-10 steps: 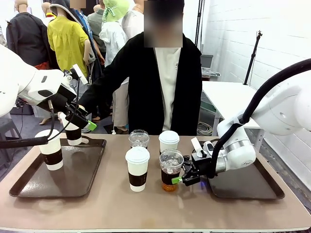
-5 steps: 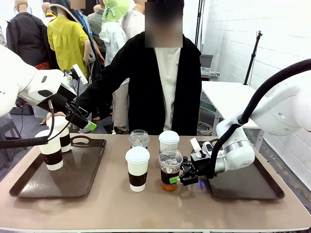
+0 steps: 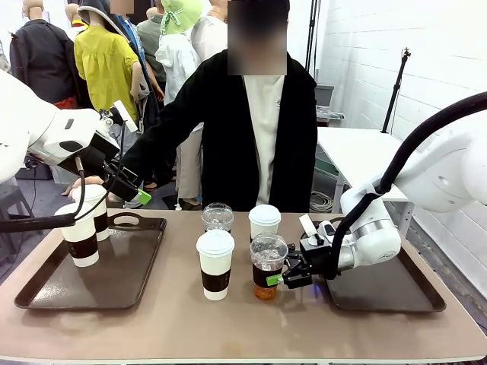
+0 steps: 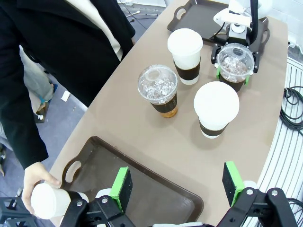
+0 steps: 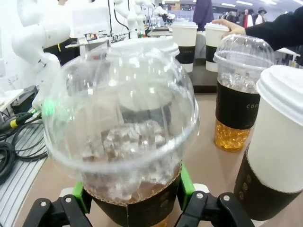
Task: Distribute the coffee onto the tray.
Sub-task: Pick up one iced Americano and place it on the right Handle tray.
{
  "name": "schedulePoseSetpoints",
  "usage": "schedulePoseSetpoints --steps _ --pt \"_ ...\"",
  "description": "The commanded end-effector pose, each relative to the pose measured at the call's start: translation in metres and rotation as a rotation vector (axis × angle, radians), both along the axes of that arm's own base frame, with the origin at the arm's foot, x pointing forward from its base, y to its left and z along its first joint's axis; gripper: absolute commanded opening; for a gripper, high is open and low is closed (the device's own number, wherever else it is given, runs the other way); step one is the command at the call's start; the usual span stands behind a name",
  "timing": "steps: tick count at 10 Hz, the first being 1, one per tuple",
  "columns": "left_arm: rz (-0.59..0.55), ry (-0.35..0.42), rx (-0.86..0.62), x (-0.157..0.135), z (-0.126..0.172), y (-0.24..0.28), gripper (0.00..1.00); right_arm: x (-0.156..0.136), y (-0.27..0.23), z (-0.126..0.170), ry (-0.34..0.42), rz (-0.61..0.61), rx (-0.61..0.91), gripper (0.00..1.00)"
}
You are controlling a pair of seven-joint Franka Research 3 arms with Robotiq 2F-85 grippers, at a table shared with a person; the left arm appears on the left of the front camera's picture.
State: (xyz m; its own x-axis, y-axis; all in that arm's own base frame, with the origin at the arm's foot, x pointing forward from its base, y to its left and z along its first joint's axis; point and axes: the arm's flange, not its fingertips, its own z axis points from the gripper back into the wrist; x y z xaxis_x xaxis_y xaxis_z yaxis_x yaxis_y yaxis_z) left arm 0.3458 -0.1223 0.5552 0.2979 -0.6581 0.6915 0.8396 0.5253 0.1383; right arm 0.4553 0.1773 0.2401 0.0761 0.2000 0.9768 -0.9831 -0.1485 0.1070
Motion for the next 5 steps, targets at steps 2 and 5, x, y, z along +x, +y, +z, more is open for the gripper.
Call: schedulePoseSetpoints --steps 2,5 --pt "0.004 0.009 0.0 0.001 0.001 0.0 1.0 -0.016 -0.032 0.046 0.045 -0.044 0.058 0.83" --pt "0.004 0.009 0.0 0.001 0.001 0.0 1.0 -0.024 -0.077 0.086 0.041 -0.111 0.053 0.83"
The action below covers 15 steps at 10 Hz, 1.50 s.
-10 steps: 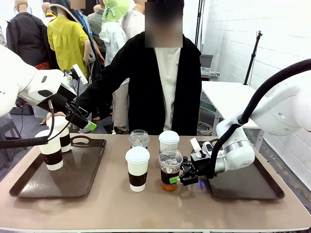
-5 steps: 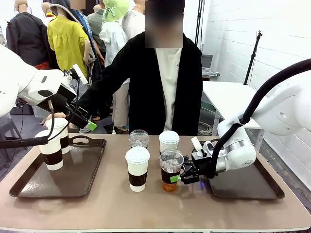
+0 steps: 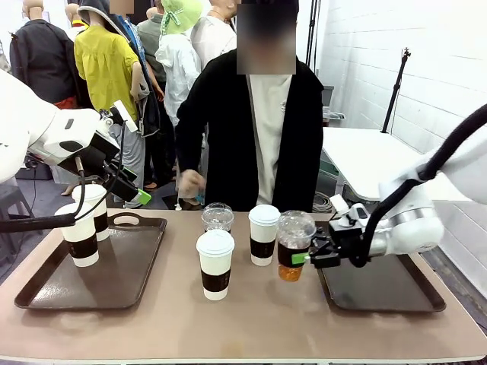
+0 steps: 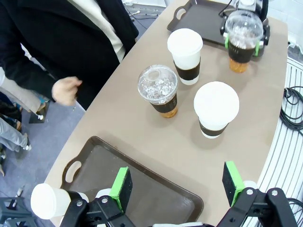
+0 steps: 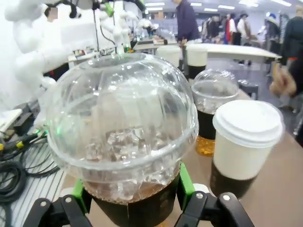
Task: Distribute the coffee onto the tray.
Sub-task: Pick up one iced Americano and place it on the right Handle tray.
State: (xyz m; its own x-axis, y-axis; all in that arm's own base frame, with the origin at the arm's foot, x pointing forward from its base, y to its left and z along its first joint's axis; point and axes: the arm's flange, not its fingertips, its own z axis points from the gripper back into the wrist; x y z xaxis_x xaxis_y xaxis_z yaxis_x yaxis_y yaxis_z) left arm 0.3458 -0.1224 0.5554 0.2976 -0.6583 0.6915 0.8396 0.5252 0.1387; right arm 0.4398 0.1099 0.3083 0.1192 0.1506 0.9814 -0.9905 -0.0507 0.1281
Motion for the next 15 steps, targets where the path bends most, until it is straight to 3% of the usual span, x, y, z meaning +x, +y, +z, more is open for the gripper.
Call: schedulePoseSetpoints --steps 1,4,7,13,15 --pt "0.004 0.009 0.0 0.001 0.0 0.001 1.0 -0.011 -0.027 0.031 0.007 -0.023 -0.001 0.83" --pt "0.004 0.009 0.0 0.001 0.0 0.001 1.0 -0.012 -0.091 0.053 -0.024 -0.127 -0.074 0.83" --pt "0.004 0.009 0.0 0.001 0.0 0.001 1.0 0.005 -0.129 0.041 -0.031 -0.137 -0.087 0.83" --pt "0.004 0.009 0.0 0.001 0.0 0.001 1.0 -0.006 -0.13 0.04 -0.029 -0.161 -0.111 0.83" --pt "0.004 0.009 0.0 0.001 0.0 0.001 1.0 0.018 -0.136 0.035 -0.03 -0.179 -0.101 0.83"
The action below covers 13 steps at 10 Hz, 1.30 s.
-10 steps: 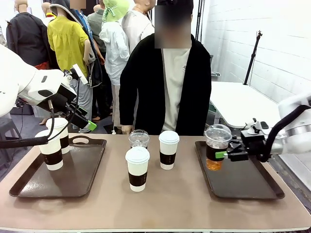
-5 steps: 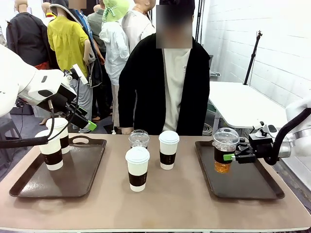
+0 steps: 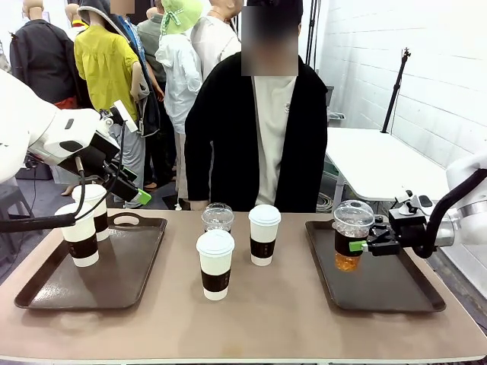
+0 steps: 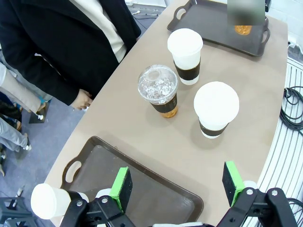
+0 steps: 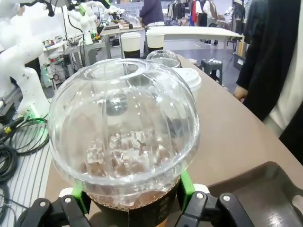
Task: Distribute the coffee onto the tray.
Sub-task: Pick up one iced Americano and place it on the right Handle tray.
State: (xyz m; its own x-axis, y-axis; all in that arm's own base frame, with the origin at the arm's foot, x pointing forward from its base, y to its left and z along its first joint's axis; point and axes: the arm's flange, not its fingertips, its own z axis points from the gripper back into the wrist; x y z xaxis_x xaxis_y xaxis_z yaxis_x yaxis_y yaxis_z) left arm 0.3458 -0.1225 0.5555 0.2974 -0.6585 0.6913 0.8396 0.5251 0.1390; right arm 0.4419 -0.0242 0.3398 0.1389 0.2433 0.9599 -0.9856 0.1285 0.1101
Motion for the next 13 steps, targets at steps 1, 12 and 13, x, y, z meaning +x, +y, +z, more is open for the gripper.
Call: schedulePoseSetpoints --steps 1,12,13 --pt "0.004 0.009 -0.001 0.001 0.0 0.001 1.0 0.034 -0.006 0.003 -0.03 -0.024 0.018 0.83" --pt "0.004 0.009 -0.001 0.001 0.0 0.001 1.0 0.155 -0.04 -0.057 0.01 -0.126 0.026 0.83" --pt "0.004 0.009 -0.001 0.001 0.0 0.001 1.0 0.16 -0.041 -0.061 0.0 -0.134 0.027 0.83"
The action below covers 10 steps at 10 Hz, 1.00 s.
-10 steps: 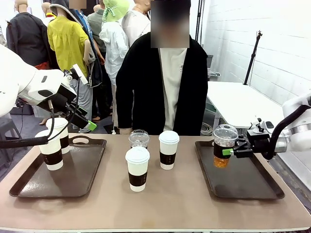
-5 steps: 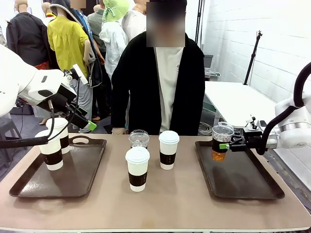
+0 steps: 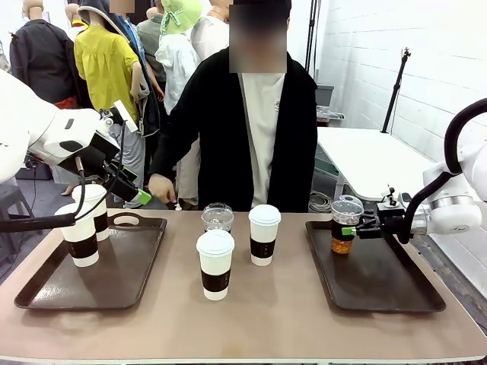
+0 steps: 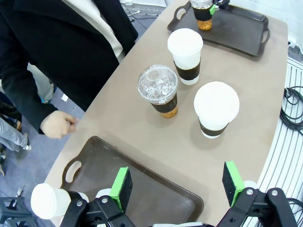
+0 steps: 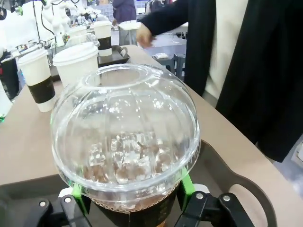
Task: Distribute the coffee onto the tray.
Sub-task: Pick up one iced Americano and place it on the right Handle tray.
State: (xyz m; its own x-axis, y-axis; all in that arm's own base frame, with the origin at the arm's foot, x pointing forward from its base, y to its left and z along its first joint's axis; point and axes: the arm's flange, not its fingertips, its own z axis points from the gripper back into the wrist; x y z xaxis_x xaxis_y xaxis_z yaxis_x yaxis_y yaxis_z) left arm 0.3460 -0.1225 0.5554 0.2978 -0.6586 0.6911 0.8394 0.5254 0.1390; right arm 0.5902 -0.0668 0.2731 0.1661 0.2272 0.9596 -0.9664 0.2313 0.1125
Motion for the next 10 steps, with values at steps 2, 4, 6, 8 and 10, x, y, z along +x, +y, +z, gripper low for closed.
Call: schedulePoseSetpoints --steps 2,4,6,8,10 --pt "0.004 0.009 -0.001 0.001 0.0 0.001 1.0 0.017 -0.001 0.001 -0.001 -0.045 0.033 0.83" --pt "0.004 0.009 -0.001 0.001 0.0 0.001 1.0 0.021 -0.005 -0.003 -0.001 -0.055 0.037 0.83" --pt "0.004 0.009 -0.001 0.001 0.0 0.001 1.0 0.03 -0.016 -0.006 -0.003 -0.102 0.043 0.83" --pt "0.004 0.009 -0.001 0.001 0.0 0.001 1.0 0.035 -0.02 -0.01 0.014 -0.114 0.036 0.83" --pt "0.004 0.009 -0.001 0.001 0.0 0.001 1.0 0.036 -0.019 -0.012 0.045 -0.115 0.048 0.94"
